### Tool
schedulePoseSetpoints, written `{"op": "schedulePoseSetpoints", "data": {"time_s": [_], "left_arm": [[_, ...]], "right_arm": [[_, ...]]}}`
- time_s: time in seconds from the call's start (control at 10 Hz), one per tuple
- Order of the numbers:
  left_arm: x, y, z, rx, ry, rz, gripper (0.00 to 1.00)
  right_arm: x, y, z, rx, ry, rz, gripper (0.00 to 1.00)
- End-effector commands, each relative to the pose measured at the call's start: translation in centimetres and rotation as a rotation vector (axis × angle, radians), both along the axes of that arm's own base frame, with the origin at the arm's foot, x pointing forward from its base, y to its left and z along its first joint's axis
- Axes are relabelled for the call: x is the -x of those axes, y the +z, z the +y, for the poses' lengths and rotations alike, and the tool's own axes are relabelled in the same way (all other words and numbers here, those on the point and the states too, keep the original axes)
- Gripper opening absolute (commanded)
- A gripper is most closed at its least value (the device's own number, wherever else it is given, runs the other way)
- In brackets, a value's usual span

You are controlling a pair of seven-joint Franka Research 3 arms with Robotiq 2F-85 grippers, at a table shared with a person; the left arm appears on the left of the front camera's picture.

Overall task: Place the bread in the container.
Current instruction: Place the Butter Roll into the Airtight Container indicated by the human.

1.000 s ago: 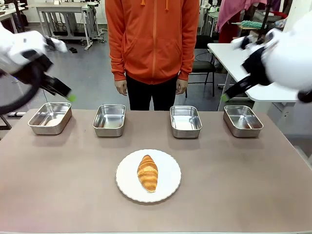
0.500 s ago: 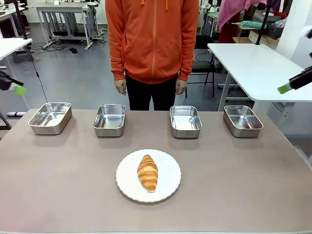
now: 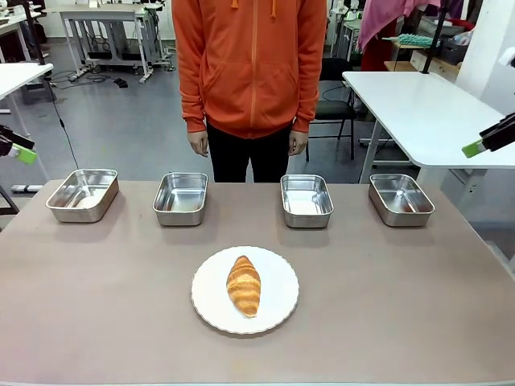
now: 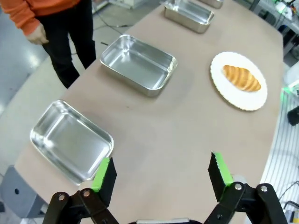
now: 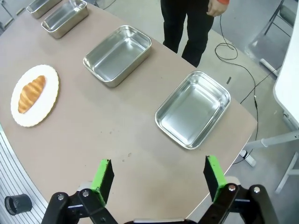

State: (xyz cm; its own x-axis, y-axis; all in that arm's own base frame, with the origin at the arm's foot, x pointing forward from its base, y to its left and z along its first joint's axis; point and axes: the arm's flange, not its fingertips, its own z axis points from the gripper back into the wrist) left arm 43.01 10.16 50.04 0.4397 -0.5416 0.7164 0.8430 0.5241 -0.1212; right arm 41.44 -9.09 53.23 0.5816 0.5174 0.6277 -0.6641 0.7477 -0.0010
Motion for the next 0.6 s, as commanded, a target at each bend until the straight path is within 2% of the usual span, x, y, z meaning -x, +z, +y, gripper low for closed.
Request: {"op": "schedulePoseSetpoints", "data": {"time_s": [0.0, 0.1, 0.3, 0.5], "left_arm": [[0.1, 0.4, 0.0, 0.022, 0.013, 0.004, 1.0], [0.0, 0.0, 0.0, 0.0, 0.0, 0.0, 1.0], [0.1, 2.3, 1.6, 0.042, -0.026, -0.102, 1.0], [0.4, 3.6, 2.4, 0.082, -0.048, -0.169, 1.0]], "right_arm": [[0.1, 0.2, 0.1, -0.018, -0.011, 0.008, 1.0], [0.0, 0.0, 0.0, 0.0, 0.0, 0.0, 1.0], [-0.6, 1.2, -2.0, -0.035, 0.005, -0.039, 1.0], [-0.5, 1.8, -3.3, -0.086, 0.027, -0.078, 1.0]]}}
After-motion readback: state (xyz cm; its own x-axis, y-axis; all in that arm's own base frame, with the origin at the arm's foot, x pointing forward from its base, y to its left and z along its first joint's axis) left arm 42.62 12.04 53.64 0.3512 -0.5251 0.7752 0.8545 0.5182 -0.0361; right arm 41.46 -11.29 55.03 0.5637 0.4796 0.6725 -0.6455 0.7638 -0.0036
